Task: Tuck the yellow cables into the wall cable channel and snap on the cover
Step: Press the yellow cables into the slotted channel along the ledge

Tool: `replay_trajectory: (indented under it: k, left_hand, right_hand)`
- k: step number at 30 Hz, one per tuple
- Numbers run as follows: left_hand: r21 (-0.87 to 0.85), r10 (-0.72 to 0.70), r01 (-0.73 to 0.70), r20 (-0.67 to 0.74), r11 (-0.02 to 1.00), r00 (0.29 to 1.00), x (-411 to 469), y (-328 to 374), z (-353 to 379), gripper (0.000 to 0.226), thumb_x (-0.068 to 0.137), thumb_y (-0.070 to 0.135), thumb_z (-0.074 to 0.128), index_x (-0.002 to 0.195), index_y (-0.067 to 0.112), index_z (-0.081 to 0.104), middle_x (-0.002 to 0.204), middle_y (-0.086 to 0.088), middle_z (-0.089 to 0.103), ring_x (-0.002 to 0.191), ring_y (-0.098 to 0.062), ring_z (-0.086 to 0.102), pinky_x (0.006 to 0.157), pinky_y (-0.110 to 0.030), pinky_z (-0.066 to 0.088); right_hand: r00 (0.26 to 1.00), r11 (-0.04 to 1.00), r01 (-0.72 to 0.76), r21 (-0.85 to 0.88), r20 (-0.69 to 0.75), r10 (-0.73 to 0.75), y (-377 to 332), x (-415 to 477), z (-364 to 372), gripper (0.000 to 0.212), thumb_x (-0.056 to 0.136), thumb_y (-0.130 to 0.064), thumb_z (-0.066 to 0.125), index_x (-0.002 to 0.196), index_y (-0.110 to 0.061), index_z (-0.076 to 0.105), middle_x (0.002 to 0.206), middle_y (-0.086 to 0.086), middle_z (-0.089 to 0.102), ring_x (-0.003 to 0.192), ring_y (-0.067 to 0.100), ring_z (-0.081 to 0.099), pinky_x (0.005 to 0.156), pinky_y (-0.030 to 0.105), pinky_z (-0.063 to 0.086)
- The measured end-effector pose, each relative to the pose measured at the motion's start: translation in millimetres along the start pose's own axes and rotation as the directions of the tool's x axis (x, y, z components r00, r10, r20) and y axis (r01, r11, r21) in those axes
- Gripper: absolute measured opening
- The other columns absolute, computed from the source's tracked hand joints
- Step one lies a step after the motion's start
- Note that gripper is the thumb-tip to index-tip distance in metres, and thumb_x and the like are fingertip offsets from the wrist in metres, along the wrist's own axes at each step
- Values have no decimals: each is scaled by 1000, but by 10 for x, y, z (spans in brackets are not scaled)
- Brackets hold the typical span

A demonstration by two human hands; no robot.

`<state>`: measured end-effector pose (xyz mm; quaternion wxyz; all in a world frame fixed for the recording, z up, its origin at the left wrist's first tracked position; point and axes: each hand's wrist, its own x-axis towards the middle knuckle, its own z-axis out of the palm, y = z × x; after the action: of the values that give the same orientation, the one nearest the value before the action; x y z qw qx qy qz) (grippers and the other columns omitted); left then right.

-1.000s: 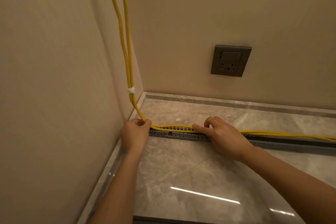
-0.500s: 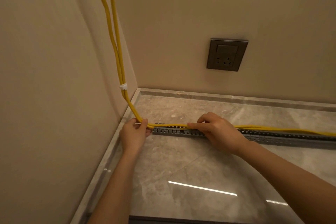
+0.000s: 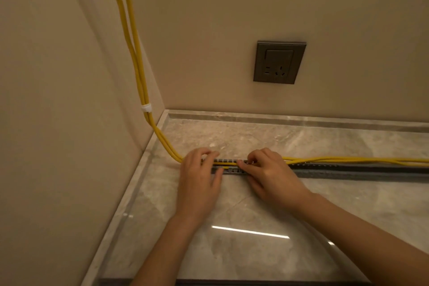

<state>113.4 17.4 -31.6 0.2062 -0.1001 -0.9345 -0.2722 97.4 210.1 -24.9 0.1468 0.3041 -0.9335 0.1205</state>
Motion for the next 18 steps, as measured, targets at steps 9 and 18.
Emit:
replay_trajectory:
  k: [9,18]
  left_hand:
    - [315,-47,-90,401,945,915,10,284,389,56,94,53,17,146,38,4,157,4,10,144,-23,-3,112,-55,-6]
    - [350,-159,12,396,937,905,-3,350,417,60,92,59,16,147,38,4,158,3,-3,144,-21,-13,109,-57,-14]
  right_hand:
    - [980,986,-25,166,197,-8,162,-170,-117,49,87,-25,58,134,-15,49,125,9,53,111,26,49,99,34,37]
    - [959,952,-234,200,206,192,648,-413,-383,37,96,-30,45,131,-18,52,126,4,57,113,21,54,96,36,42]
